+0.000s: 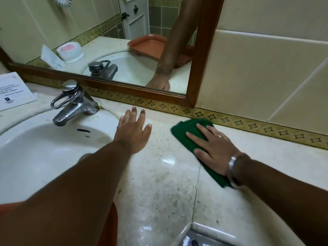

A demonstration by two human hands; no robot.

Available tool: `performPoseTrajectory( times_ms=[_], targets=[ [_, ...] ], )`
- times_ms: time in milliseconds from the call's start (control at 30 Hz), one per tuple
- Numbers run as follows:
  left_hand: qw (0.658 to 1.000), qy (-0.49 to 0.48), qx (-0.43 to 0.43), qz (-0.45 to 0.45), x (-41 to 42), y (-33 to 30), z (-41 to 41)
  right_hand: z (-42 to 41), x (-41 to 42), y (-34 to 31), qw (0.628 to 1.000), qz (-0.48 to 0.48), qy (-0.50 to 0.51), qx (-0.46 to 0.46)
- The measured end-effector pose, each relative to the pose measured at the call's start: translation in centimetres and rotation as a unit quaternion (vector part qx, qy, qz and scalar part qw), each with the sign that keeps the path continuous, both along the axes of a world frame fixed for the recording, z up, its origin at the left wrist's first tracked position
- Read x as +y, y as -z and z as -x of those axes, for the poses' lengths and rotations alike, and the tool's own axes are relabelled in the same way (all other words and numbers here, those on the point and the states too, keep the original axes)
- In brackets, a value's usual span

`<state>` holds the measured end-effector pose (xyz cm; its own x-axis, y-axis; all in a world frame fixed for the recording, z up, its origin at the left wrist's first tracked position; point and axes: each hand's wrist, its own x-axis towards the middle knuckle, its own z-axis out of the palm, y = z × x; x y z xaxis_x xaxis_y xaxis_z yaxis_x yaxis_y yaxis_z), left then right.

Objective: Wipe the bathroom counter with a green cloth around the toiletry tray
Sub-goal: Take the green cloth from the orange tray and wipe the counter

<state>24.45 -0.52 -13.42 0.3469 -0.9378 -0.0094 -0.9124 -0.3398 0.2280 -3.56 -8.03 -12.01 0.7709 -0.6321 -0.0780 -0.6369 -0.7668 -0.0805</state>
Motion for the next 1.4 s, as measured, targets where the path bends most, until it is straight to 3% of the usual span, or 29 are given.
performPoseTrajectory(
  times_ms=[133,300,400,467,567,700,800,900,1000,1100,1200,1400],
  targets=[
    [1.000,0.002,0.002,-0.009,0.0,-0.2,0.0,-6.8,1.0,-0.4,0.999,0.016,0.003,0.032],
    [1.000,0.002,0.009,-0.006,0.1,-0.3,0.1,2.0,7.1,0.7,0.977,-0.002,-0.211,-0.014],
    [1.000,0.004,0.005,-0.007,0.1,-0.3,0.2,4.3,2.3,0.1,0.988,-0.021,-0.152,0.008],
    [1.000,0.007,0.005,-0.005,0.1,-0.3,0.2,1.9,-1.3,-0.5,0.999,-0.019,-0.044,0.018],
    [1.000,0.008,0.005,-0.008,0.1,-0.3,-0.2,-3.4,-1.9,-0.7,1.000,0.008,0.006,0.019],
    [1.000,0.011,0.005,-0.023,0.0,-0.6,-0.3,-5.1,5.1,0.6,0.996,0.046,-0.082,0.012],
    [0.999,0.003,-0.011,-0.045,0.4,-1.7,-0.1,-0.9,8.9,0.6,0.984,-0.017,-0.179,-0.004],
    [0.989,-0.028,-0.106,-0.096,1.3,-3.2,2.1,9.3,9.2,-0.8,0.996,-0.037,-0.086,0.000],
    [0.987,-0.065,-0.136,-0.061,2.5,-4.1,7.3,20.6,9.8,-1.4,0.997,-0.043,0.054,0.017],
    [0.994,0.068,-0.081,-0.027,3.8,-3.6,17.6,30.1,12.6,-1.5,0.982,-0.068,0.174,0.021],
    [0.981,0.190,-0.027,-0.038,3.7,-2.3,25.1,35.1,14.8,-1.4,0.962,-0.081,0.262,-0.006],
    [0.976,0.197,-0.080,-0.045,2.4,-0.5,26.2,36.2,12.5,-0.4,0.938,-0.060,0.340,0.005]
  ],
)
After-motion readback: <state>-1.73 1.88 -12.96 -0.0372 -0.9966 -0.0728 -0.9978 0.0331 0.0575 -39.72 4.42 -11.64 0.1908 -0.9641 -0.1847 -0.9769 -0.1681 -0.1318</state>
